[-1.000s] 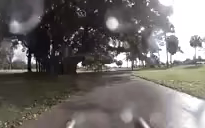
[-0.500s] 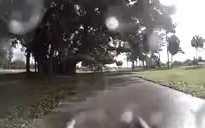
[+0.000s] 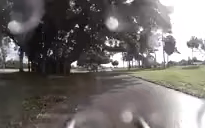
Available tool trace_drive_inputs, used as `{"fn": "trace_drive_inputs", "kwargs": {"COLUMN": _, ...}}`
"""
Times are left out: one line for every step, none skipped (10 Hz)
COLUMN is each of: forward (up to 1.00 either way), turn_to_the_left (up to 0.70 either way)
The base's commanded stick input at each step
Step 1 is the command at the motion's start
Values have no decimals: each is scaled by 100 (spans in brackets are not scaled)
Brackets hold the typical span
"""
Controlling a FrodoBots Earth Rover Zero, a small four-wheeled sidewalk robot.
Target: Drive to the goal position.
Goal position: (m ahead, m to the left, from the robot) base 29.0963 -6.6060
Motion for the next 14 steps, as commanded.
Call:
{"fn": "trace_drive_inputs", "kwargs": {"forward": 85, "turn_to_the_left": 0}}
{"fn": "trace_drive_inputs", "kwargs": {"forward": 85, "turn_to_the_left": -1}}
{"fn": "trace_drive_inputs", "kwargs": {"forward": 85, "turn_to_the_left": -11}}
{"fn": "trace_drive_inputs", "kwargs": {"forward": 85, "turn_to_the_left": -32}}
{"fn": "trace_drive_inputs", "kwargs": {"forward": 85, "turn_to_the_left": 0}}
{"fn": "trace_drive_inputs", "kwargs": {"forward": 85, "turn_to_the_left": 0}}
{"fn": "trace_drive_inputs", "kwargs": {"forward": 85, "turn_to_the_left": 0}}
{"fn": "trace_drive_inputs", "kwargs": {"forward": 85, "turn_to_the_left": 0}}
{"fn": "trace_drive_inputs", "kwargs": {"forward": 85, "turn_to_the_left": 0}}
{"fn": "trace_drive_inputs", "kwargs": {"forward": 85, "turn_to_the_left": 0}}
{"fn": "trace_drive_inputs", "kwargs": {"forward": 85, "turn_to_the_left": 0}}
{"fn": "trace_drive_inputs", "kwargs": {"forward": 85, "turn_to_the_left": 0}}
{"fn": "trace_drive_inputs", "kwargs": {"forward": 85, "turn_to_the_left": 0}}
{"fn": "trace_drive_inputs", "kwargs": {"forward": 85, "turn_to_the_left": 0}}
